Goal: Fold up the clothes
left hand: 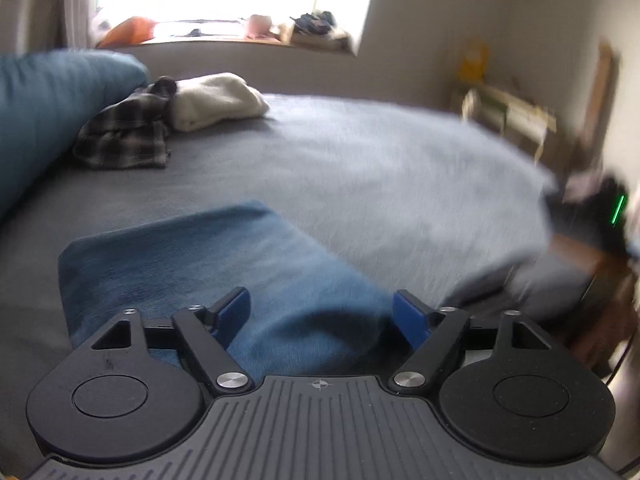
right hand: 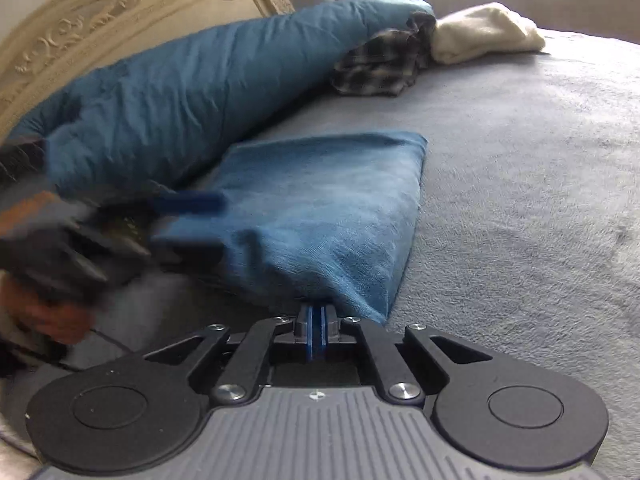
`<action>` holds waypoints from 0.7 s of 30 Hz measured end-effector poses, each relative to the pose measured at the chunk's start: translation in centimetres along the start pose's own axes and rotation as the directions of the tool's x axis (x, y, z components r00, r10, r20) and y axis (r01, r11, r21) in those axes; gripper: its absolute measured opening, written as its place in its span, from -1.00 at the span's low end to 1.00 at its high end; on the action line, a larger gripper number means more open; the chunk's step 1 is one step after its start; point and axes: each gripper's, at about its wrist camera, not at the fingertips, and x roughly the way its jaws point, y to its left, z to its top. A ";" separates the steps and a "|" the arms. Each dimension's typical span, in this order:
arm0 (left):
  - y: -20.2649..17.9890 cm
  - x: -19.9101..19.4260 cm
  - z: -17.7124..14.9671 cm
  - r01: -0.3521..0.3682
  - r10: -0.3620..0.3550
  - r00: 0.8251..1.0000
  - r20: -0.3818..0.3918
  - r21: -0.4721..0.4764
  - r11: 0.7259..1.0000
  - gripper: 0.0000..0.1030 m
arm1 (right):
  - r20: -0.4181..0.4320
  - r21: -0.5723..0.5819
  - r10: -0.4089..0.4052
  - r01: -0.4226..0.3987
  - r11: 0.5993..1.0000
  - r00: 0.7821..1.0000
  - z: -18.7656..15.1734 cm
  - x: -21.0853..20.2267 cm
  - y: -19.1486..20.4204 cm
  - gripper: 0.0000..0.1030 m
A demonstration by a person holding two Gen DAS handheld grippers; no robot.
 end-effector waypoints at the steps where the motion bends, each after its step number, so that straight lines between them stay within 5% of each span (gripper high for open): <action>1: 0.3 0.0 0.3 -0.018 0.018 1.000 0.007 -0.028 0.999 0.60 | -0.011 0.011 -0.010 0.010 1.000 1.000 -0.2 0.5 0.0 -0.94; 4: 0.9 0.7 1.1 -0.155 0.154 0.988 -0.021 -0.056 0.986 0.59 | -0.009 -0.004 0.017 -0.017 1.000 1.000 -0.2 -0.3 0.4 -0.92; 9: 1.4 2.8 1.1 -0.352 0.350 0.926 -0.145 0.010 0.936 0.58 | 0.092 -0.034 0.117 -0.114 0.993 0.989 1.1 -4.1 0.8 -0.90; 13: 1.1 3.9 0.7 -0.404 0.405 0.892 -0.201 0.046 0.914 0.64 | 0.176 0.057 0.032 -0.043 0.997 0.984 2.2 -4.5 0.3 -0.86; 21: 1.3 4.9 0.8 -0.470 0.462 0.845 -0.269 0.036 0.882 0.89 | -0.002 0.064 -0.109 0.109 0.992 0.994 1.9 0.1 0.7 -0.87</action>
